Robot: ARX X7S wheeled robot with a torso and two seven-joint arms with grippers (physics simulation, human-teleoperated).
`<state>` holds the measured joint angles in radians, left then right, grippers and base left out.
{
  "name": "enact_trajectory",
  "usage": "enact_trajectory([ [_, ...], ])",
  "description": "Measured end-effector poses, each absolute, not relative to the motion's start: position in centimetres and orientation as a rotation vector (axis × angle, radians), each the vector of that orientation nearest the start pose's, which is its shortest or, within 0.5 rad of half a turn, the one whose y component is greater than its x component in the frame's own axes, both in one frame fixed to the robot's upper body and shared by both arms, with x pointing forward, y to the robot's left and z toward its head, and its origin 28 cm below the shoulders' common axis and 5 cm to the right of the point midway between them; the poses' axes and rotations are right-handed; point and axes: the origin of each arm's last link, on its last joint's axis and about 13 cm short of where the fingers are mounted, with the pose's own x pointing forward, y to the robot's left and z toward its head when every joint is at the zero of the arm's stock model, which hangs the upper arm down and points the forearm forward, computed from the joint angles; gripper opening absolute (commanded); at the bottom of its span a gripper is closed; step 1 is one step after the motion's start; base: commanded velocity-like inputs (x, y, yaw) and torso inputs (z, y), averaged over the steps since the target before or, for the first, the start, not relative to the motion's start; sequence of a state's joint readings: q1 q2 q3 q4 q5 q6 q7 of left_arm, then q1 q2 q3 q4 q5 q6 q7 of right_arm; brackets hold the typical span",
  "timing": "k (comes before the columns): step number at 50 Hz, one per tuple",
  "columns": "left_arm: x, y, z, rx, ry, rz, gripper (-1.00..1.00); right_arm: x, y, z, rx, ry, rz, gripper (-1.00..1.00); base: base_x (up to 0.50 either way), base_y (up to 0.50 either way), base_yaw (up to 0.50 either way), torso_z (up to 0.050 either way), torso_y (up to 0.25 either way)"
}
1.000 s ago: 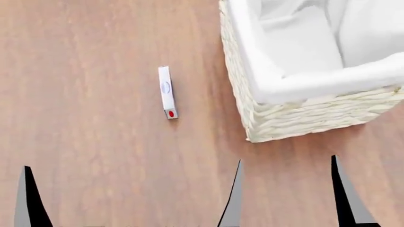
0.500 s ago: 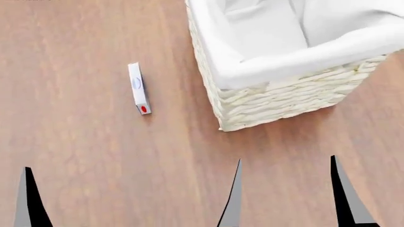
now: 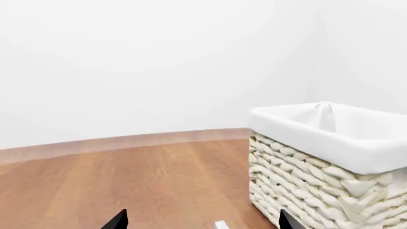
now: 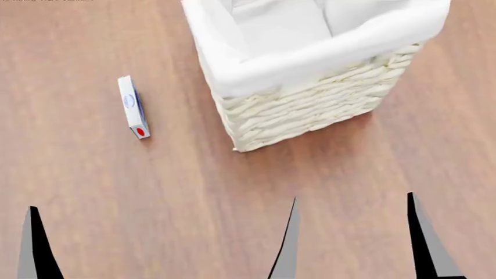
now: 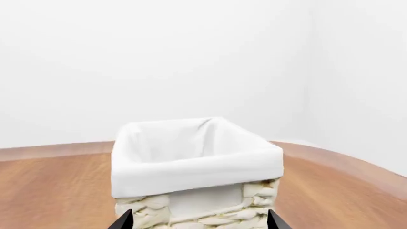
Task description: Pick up the alphabet soup and the cream cheese box, and put them in the basket.
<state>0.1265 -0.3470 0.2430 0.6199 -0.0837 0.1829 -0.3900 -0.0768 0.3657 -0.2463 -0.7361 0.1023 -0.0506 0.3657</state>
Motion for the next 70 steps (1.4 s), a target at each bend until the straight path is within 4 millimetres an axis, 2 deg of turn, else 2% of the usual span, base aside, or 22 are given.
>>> enact_trajectory([
  [18, 16.3, 20.4, 12.4, 0.000, -0.617, -0.011, 1.00, 16.1, -9.5, 14.7, -0.024, -0.642, 0.045, 1.00, 0.00, 0.00, -0.05, 0.000, 0.000],
  [38, 16.3, 20.4, 12.3, -0.011, -0.618, -0.019, 1.00, 14.1, -9.6, 14.6, -0.018, -0.589, 0.037, 1.00, 0.00, 0.00, 0.00, 0.000, 0.000],
  [70, 16.3, 20.6, 11.8, -0.024, -0.607, -0.012, 1.00, 13.0, -9.5, 13.8, 0.016, -0.214, -0.005, 1.00, 0.00, 0.00, 0.00, 0.000, 0.000],
])
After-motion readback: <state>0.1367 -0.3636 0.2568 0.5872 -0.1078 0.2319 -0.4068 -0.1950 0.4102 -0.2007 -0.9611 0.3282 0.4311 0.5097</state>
